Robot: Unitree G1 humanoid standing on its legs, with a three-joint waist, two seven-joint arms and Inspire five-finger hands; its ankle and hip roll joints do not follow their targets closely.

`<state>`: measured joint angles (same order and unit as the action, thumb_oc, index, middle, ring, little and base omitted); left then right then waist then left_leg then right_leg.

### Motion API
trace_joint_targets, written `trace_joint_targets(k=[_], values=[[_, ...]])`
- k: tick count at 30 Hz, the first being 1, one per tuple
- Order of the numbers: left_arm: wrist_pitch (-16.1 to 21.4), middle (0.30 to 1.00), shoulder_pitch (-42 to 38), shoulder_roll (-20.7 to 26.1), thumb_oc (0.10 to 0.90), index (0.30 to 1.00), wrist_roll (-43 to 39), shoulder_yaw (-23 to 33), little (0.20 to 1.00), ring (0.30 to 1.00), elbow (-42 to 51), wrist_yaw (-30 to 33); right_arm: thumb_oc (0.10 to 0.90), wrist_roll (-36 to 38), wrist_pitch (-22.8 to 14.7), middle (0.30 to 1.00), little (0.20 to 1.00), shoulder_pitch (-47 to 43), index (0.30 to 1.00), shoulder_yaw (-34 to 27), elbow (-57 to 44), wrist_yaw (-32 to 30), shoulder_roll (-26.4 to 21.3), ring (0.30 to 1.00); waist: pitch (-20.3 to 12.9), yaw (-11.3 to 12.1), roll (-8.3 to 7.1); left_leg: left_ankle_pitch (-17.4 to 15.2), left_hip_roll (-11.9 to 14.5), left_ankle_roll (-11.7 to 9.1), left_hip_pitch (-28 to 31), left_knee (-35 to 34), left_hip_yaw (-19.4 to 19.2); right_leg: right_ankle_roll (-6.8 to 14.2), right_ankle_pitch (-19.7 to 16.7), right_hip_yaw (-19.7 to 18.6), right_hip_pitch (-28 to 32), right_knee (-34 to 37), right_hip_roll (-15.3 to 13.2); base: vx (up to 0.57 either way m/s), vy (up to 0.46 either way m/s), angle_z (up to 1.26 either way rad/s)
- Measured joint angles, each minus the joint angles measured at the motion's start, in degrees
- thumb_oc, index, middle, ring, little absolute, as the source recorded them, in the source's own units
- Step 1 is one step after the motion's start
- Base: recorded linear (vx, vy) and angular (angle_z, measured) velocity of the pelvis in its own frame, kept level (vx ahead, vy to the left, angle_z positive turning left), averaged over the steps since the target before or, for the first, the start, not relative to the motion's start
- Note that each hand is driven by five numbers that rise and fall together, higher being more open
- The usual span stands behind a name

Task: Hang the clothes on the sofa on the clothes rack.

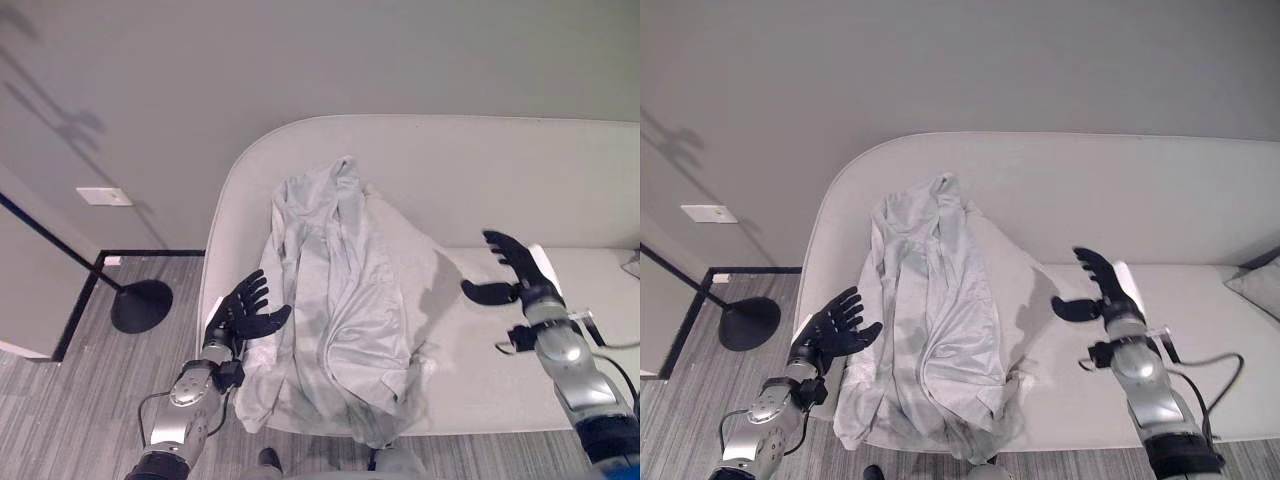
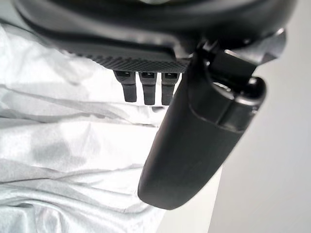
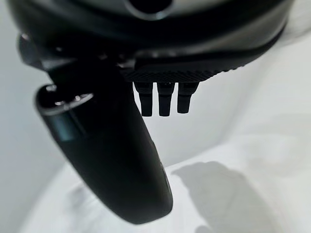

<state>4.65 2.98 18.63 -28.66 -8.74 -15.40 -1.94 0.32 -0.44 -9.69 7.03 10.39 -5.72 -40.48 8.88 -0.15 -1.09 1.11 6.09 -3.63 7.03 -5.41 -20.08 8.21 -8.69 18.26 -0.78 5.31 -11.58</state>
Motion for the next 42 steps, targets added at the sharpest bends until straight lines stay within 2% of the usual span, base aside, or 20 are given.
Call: trace_joint_targets(k=[2,4,7,10,13,17,20,25,27,30,31,32,33,37,42], values=[[0.00,0.900,0.04,0.19,0.800,0.900,0.01,0.01,0.900,0.900,0.04,0.02,0.800,-0.05,-0.25,0.900,0.900,-4.28,0.900,4.80,0.19,0.62,0.34,0.900,-0.19,1.49,0.06,0.09,-0.25,-0.06,-0.31,0.03,0.53,-0.11,-0.08,0.63,0.10,-0.01,-0.14,0.04,-0.018,0.15],[-0.02,0.900,0.05,0.31,0.800,0.900,0.02,0.00,0.900,0.900,0.11,0.00,0.800,-0.11,-0.28,0.900,0.900,-5.61,0.900,6.95,0.73,1.15,1.06,0.900,-0.33,2.02,-0.05,0.16,-0.42,-0.02,-0.57,0.07,1.34,-0.14,-0.12,1.41,0.35,-0.02,-0.28,0.02,-0.008,0.19],[-0.01,0.900,0.39,1.79,0.800,0.900,0.00,0.03,0.900,0.900,0.42,0.12,0.800,-2.23,0.11,0.900,0.900,-9.26,0.900,11.78,4.40,1.79,3.30,0.900,-0.54,4.32,-0.31,0.17,-0.60,0.02,-0.95,0.06,1.89,-0.14,-0.12,1.99,0.52,-0.03,-0.60,-0.03,-0.020,0.13],[0.01,0.900,-0.14,2.21,0.800,0.900,-0.08,-1.59,0.900,0.900,1.18,0.21,0.800,-3.65,0.55,0.900,0.900,-15.76,0.900,15.53,16.03,1.51,5.92,0.900,-0.73,4.58,-0.53,0.56,-0.70,0.24,-2.05,0.06,3.36,-0.13,-0.10,3.40,0.32,-0.02,-0.86,-0.07,-0.014,0.23],[0.01,0.900,0.12,2.44,0.800,0.900,-0.24,-3.42,0.900,0.900,4.45,-0.20,0.800,-6.59,2.40,0.900,0.900,-17.56,0.900,15.58,22.59,1.21,6.93,0.900,-0.74,6.76,-0.63,1.53,-1.11,0.53,-5.62,0.08,4.44,0.02,-0.32,4.49,-2.37,-0.02,-1.35,-0.08,-0.009,0.27],[0.02,0.900,-0.13,3.40,0.800,0.900,-0.35,-3.54,0.900,0.900,4.45,-0.16,0.800,-10.90,3.03,0.900,0.900,-17.58,0.900,16.17,23.56,0.92,7.34,0.900,0.96,6.88,-0.36,1.98,-1.11,0.52,-7.20,0.08,5.43,-0.10,-0.45,5.34,-3.41,-0.02,-1.39,-0.05,-0.005,0.11],[0.01,0.900,-0.11,3.81,0.800,0.900,-0.45,-3.73,0.900,0.900,4.43,-0.15,0.800,-13.67,3.02,0.900,0.900,-18.29,0.900,16.39,23.56,0.07,7.29,0.900,2.57,6.05,0.02,2.35,-1.04,0.43,-8.83,0.08,6.13,-0.20,-0.53,6.10,-4.53,-0.02,-1.38,-0.04,0.015,0.11],[0.37,0.900,-3.13,4.19,0.800,0.900,-0.46,-3.67,0.900,0.900,4.69,-0.14,0.800,-26.96,2.75,0.900,0.900,-19.59,0.900,16.90,23.97,-3.50,7.14,0.900,4.66,5.98,1.11,2.59,-1.03,0.34,-11.52,0.09,6.55,-0.36,-0.69,6.52,-6.88,-0.03,-1.41,-0.01,0.013,0.04],[0.38,0.900,-3.76,4.33,0.800,0.900,-0.44,-3.68,0.900,0.900,4.76,-0.13,0.800,-28.77,2.76,0.900,0.900,-20.45,0.900,17.62,25.21,-4.06,7.10,0.900,4.75,5.95,1.19,2.59,-1.08,0.33,-11.79,0.09,6.59,-0.36,-0.69,6.57,-7.11,-0.03,-1.45,0.01,0.023,0.04],[1.10,0.900,-5.40,4.68,0.800,0.900,-0.24,-3.60,0.900,0.900,4.89,0.72,0.800,-38.41,3.65,0.900,0.900,-20.41,0.900,17.70,24.40,-6.17,6.30,0.900,5.34,5.50,1.85,2.77,-1.16,0.24,-12.59,0.09,7.65,-0.36,-0.68,7.60,-7.22,-0.03,-1.59,0.02,0.005,0.17],[1.65,0.900,-5.39,4.67,0.800,0.900,-0.21,-3.57,0.900,0.900,4.92,1.15,0.595,-40.80,3.83,0.592,0.592,-20.38,0.592,17.71,24.08,-6.76,6.23,0.592,5.57,5.35,2.16,2.77,-1.18,0.24,-12.65,0.08,7.69,-0.35,-0.66,7.61,-7.22,-0.02,-1.61,0.02,0.002,0.04],[1.65,0.900,-5.36,4.65,0.800,0.900,-0.20,-3.61,0.900,0.900,4.92,1.42,0.467,-42.52,4.03,0.401,0.401,-20.18,0.401,17.73,23.70,-7.20,6.23,0.401,5.77,5.19,2.42,2.80,-1.19,0.20,-12.74,0.08,7.80,-0.35,-0.66,7.71,-7.23,-0.02,-1.63,0.00,0.000,0.00],[1.65,0.900,-5.30,4.62,0.800,0.900,-0.19,-3.70,0.900,0.900,4.92,1.52,0.400,-43.46,4.03,0.300,0.300,-19.85,0.300,17.88,23.59,-7.72,6.23,0.300,5.84,5.17,2.53,2.81,-1.19,0.19,-12.75,0.08,7.88,-0.36,-0.66,7.73,-7.24,-0.02,-1.63,0.00,0.000,0.00],[1.66,0.900,-5.22,4.61,0.800,0.900,-0.04,-3.71,0.900,0.900,4.96,1.81,0.400,-45.09,4.17,0.300,0.300,-19.70,0.300,18.25,23.76,-9.82,6.29,0.300,6.05,4.75,2.89,2.85,-1.20,0.14,-12.91,0.08,7.93,-0.36,-0.65,7.84,-7.33,-0.02,-1.66,0.00,0.000,0.00],[1.66,0.900,-5.24,4.62,0.800,0.900,0.02,-3.68,0.900,0.900,6.46,2.57,0.400,-44.92,5.11,0.300,0.300,-19.32,0.300,15.78,23.26,-11.32,6.33,0.300,6.15,4.76,3.18,3.00,-1.28,0.16,-13.77,0.10,8.01,-0.37,-0.65,7.85,-8.16,-0.03,-1.72,0.00,0.000,0.00]])
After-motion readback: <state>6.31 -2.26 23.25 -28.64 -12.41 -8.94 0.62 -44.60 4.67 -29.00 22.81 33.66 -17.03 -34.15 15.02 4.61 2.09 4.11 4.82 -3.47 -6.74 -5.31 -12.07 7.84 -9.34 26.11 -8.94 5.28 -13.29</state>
